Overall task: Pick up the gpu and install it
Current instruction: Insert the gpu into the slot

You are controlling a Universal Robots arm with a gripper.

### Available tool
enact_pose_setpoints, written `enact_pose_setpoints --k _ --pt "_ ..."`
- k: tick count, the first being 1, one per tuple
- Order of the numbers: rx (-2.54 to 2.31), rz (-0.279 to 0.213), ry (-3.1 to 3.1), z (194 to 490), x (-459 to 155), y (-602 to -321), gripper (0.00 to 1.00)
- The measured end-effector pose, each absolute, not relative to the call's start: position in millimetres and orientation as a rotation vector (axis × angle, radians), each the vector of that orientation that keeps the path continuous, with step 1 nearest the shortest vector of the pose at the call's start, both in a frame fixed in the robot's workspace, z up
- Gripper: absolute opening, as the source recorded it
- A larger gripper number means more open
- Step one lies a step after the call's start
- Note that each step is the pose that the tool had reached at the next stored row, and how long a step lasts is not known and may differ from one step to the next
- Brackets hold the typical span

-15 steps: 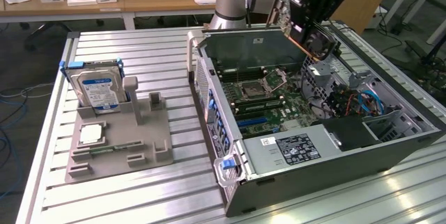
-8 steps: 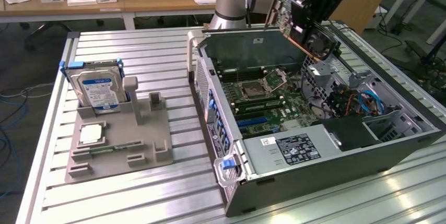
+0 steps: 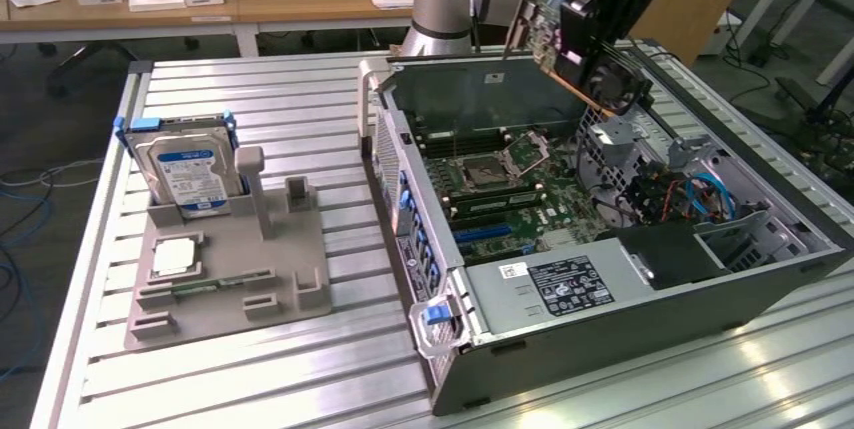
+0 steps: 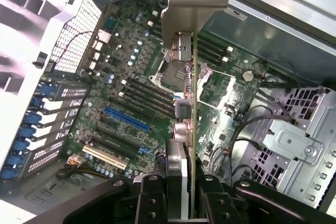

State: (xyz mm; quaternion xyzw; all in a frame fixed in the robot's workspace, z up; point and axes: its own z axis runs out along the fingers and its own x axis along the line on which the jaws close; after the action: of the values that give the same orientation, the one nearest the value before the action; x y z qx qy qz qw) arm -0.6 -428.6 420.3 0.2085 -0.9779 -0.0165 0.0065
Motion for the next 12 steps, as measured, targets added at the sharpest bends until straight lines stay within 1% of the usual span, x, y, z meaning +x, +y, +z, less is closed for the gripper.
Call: enact_pose_setpoints --k 12 --pt "0.788 -0.051 -3.026 420.1 -0.6 -430.0 0.28"
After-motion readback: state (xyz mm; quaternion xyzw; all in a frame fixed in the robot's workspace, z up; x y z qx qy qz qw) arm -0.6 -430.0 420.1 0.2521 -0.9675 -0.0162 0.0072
